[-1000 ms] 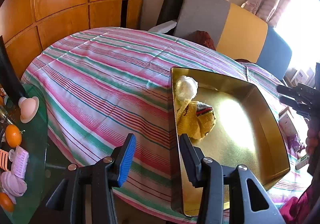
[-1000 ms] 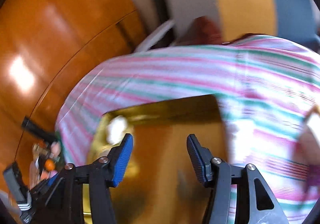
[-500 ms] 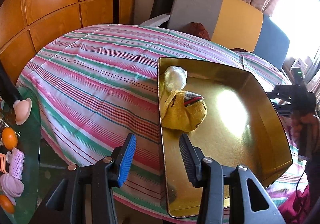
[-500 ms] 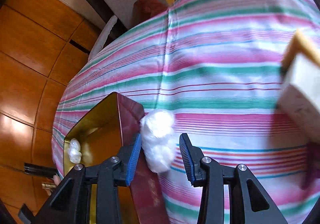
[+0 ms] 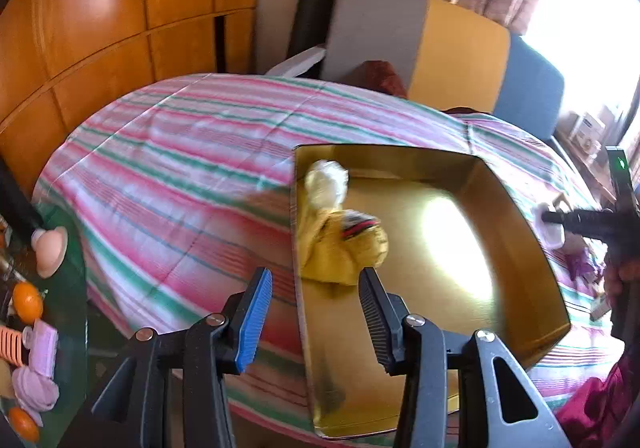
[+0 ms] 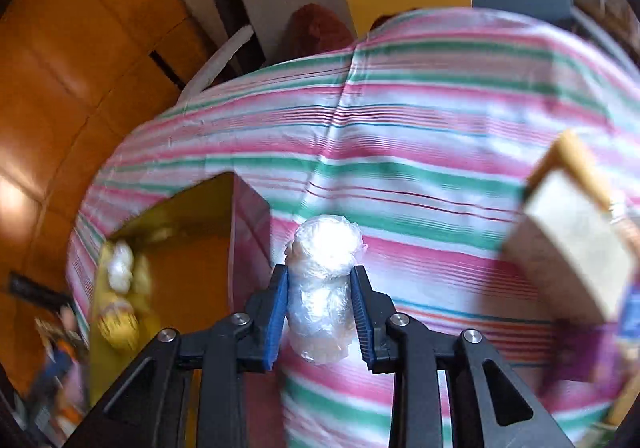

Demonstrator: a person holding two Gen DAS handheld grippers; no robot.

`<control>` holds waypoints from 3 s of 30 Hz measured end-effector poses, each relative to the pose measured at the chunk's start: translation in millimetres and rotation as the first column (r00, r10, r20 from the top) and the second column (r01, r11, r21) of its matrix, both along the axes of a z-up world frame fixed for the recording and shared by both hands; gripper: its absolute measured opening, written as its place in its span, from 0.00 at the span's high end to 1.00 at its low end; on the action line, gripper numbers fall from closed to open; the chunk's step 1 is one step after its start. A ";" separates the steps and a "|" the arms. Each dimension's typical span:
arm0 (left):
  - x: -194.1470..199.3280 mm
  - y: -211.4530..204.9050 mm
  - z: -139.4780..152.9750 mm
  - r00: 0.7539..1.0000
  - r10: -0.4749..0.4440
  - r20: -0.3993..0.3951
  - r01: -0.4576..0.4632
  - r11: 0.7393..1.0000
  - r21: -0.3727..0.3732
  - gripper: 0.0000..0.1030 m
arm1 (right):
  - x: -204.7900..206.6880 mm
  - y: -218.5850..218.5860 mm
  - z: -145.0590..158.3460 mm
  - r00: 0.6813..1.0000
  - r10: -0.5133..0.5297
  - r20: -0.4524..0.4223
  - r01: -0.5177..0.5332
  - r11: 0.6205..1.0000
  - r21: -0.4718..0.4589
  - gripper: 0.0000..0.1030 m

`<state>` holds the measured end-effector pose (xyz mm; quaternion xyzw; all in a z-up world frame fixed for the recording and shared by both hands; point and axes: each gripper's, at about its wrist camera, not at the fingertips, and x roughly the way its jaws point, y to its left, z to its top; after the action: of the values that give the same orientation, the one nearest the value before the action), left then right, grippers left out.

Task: Organize objects
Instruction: 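Grasp the wrapped plastic bundle with the right tool and lift it, then grasp the purple snack bag with the left tool and lift it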

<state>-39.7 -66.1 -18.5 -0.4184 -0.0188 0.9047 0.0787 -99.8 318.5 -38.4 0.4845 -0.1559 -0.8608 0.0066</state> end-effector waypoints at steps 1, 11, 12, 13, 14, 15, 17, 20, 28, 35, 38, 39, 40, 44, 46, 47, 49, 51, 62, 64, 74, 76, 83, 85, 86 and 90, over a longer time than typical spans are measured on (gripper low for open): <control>0.3 5.7 2.7 1.000 -0.024 -0.005 0.024 1.000 0.006 0.56 | 11.3 3.2 2.5 1.000 0.017 0.005 -0.017 1.000 0.022 0.70; 1.6 90.1 23.8 0.963 -0.270 -0.013 0.270 0.962 0.036 0.56 | 121.2 65.7 -6.4 0.994 -0.011 0.104 0.002 0.996 0.085 0.70; 2.0 103.3 26.4 0.952 -0.305 -0.013 0.305 0.952 0.037 0.56 | 130.4 72.8 -7.0 0.994 -0.028 0.110 0.019 0.997 0.081 0.70; 2.4 115.1 28.7 0.944 -0.329 -0.013 0.330 0.943 0.034 0.56 | 137.3 76.3 -7.1 0.993 -0.034 0.113 0.026 0.997 0.078 0.70; 2.7 129.2 30.5 0.933 -0.361 -0.011 0.361 0.932 0.030 0.56 | 146.6 82.1 -6.5 0.992 -0.047 0.113 0.038 0.996 0.078 0.70; 2.9 144.1 31.0 0.921 -0.390 -0.005 0.390 0.920 0.027 0.56 | 151.3 86.1 -5.3 0.992 -0.057 0.110 0.048 0.996 0.080 0.70; 5.0 170.8 28.8 0.895 -0.446 0.010 0.445 0.895 0.033 0.56 | 164.9 100.1 2.3 0.991 -0.110 0.070 0.105 0.991 0.081 0.70; 7.2 209.7 20.9 0.854 -0.517 0.048 0.514 0.855 0.061 0.56 | 178.8 122.1 12.0 0.981 -0.192 -0.003 0.192 0.978 0.084 0.69; 24.9 322.3 -10.7 0.734 -0.675 0.072 0.674 0.738 0.039 0.56 | 194.2 159.5 28.8 0.910 -0.380 -0.168 0.378 0.925 -0.043 0.69; 28.9 389.4 -45.2 0.665 -0.735 0.131 0.743 0.669 -0.018 0.45 | 195.2 167.4 34.8 0.883 -0.415 -0.220 0.391 0.909 -0.144 0.69; 23.9 404.5 -49.2 0.671 -0.731 0.125 0.738 0.674 -0.018 0.45 | 198.3 172.0 35.1 0.873 -0.431 -0.227 0.398 0.900 -0.178 0.69; 21.6 410.1 -50.1 0.672 -0.731 0.119 0.737 0.676 -0.009 0.45 | 199.1 173.5 34.2 0.871 -0.435 -0.227 0.399 0.898 -0.188 0.69; 19.8 414.4 -50.8 0.674 -0.730 0.116 0.736 0.677 -0.008 0.45 | 199.6 174.9 33.7 0.870 -0.438 -0.229 0.399 0.896 -0.198 0.69; 12.3 433.8 -55.8 0.705 -0.706 0.071 0.709 0.704 -0.048 0.45 | 201.0 180.1 32.7 0.862 -0.449 -0.234 0.400 0.887 -0.229 0.68; 6.7 448.3 -63.6 0.706 -0.704 0.078 0.708 0.703 -0.073 0.45 | 200.2 181.4 31.0 0.864 -0.449 -0.228 0.398 0.886 -0.237 0.68; 4.2 454.5 -69.0 0.707 -0.702 0.089 0.707 0.702 -0.088 0.51 | 200.0 181.6 30.7 0.864 -0.450 -0.227 0.400 0.886 -0.233 0.68; -2.8 458.6 -78.3 0.709 -0.693 0.126 0.704 0.706 -0.076 0.60 | 199.5 181.8 30.4 0.864 -0.449 -0.228 0.401 0.887 -0.229 0.68; -3.8 451.8 -75.9 0.713 -0.695 0.097 0.700 0.713 -0.037 0.65 | 198.9 181.0 30.3 0.866 -0.444 -0.227 0.396 0.889 -0.228 0.68; 20.1 397.1 -55.2 0.704 -0.707 0.065 0.705 0.707 0.061 0.70 | 183.4 164.7 22.2 0.921 -0.352 -0.167 0.327 0.932 -0.157 0.68; 23.7 388.3 -53.7 0.711 -0.700 0.070 0.698 0.714 0.055 0.70 | 177.5 157.4 17.6 0.940 -0.312 -0.140 0.295 0.946 -0.132 0.68; 34.4 359.6 -65.2 0.732 -0.671 0.119 0.671 0.740 0.046 0.65 | 157.1 125.9 -9.4 0.987 -0.161 0.007 0.161 0.987 -0.017 0.68; 32.8 358.0 -68.9 0.738 -0.661 0.135 0.662 0.748 0.045 0.61 | 153.1 121.8 -14.7 0.988 -0.149 0.039 0.149 0.989 0.012 0.68; 34.3 354.8 -64.6 0.742 -0.661 0.110 0.663 0.748 0.026 0.57 | 147.9 122.4 -27.2 0.985 -0.140 0.103 0.138 0.990 0.030 0.49; 34.0 356.8 -64.9 0.741 -0.662 0.112 0.664 0.747 0.023 0.56 | 148.2 125.5 -26.1 0.985 -0.144 0.099 0.144 0.989 0.008 0.34; 33.8 357.4 -65.3 0.742 -0.661 0.113 0.663 0.748 0.025 0.56 | 147.3 126.0 -27.1 0.985 -0.141 0.103 0.142 0.990 -0.006 0.26; 34.8 357.9 -65.1 0.739 -0.665 0.108 0.666 0.745 0.032 0.56 | 145.7 124.1 -29.6 0.982 -0.142 0.122 0.141 0.990 0.012 0.26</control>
<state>-4.9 291.7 -83.5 -0.4480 0.1312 0.7920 0.3934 45.9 442.5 -67.9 0.5240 -0.1886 -0.8280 -0.0650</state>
